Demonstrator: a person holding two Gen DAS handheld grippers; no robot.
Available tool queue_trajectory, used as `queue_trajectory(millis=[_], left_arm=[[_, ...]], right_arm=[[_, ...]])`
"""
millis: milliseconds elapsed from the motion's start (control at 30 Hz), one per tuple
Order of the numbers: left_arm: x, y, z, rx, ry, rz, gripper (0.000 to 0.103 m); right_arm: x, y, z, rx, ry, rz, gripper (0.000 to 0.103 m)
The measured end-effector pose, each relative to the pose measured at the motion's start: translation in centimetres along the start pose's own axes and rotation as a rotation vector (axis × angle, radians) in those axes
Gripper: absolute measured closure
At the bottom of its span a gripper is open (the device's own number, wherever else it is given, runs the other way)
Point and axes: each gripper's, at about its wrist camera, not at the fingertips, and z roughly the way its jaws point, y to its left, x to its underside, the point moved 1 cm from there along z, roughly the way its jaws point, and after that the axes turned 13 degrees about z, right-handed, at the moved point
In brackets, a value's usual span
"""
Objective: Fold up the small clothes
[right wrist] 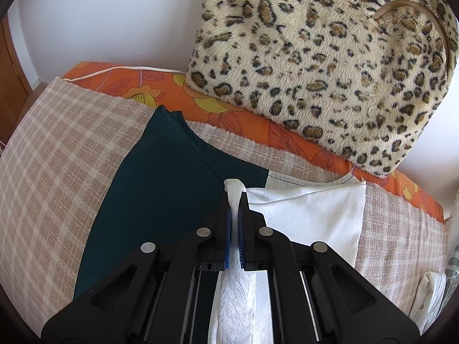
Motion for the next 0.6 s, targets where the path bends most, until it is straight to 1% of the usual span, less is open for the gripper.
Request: queue_trajectory(millis=[67, 100, 133, 200, 267, 333, 400, 467, 533, 567, 600], left_arm=[[0.0, 0.2, 0.0, -0.005, 0.019, -0.012, 0.097], [0.0, 0.2, -0.1, -0.016, 0.024, -0.013, 0.093], [0.0, 0.3, -0.2, -0.024, 0.03, -0.013, 0.092], [-0.1, 0.3, -0.6, -0.031, 0.042, -0.008, 0.09], [-0.3, 0.0, -1.5, -0.044, 0.033, 0.018, 0.09], [-0.6, -0.2, -2.6, -0.053, 0.019, 0.044, 0.09], [-0.9, -0.2, -3.8, -0.061, 0.011, 0.066, 0.09], [-1.5, 0.1, -5.1, -0.08, 0.011, 0.092, 0.089], [-2.1, 0.7, -6.4, -0.096, 0.015, 0.106, 0.089], [-2.5, 1.3, -7.1, -0.102, 0.02, 0.106, 0.085], [-2.9, 1.9, -7.9, -0.108, 0.023, 0.106, 0.084]], right_arm=[[-0.2, 0.1, -0.1, -0.104, 0.033, 0.03, 0.097], [-0.4, 0.0, -0.5, -0.16, 0.044, 0.056, 0.09], [-0.6, -0.3, -1.1, -0.217, 0.045, 0.087, 0.075], [-1.0, -1.5, -3.1, -0.304, 0.009, 0.132, 0.058], [-1.2, -3.1, -5.3, -0.339, -0.039, 0.159, 0.057], [-1.0, -5.2, -6.9, -0.369, -0.052, 0.2, 0.057], [-0.1, -7.7, -7.9, -0.383, -0.058, 0.252, 0.057], [1.7, -9.8, -8.1, -0.395, -0.023, 0.309, 0.057], [4.1, -11.0, -7.9, -0.392, 0.015, 0.338, 0.057], [5.4, -11.5, -7.7, -0.384, 0.034, 0.341, 0.057], [6.6, -11.6, -7.5, -0.385, 0.051, 0.344, 0.056]])
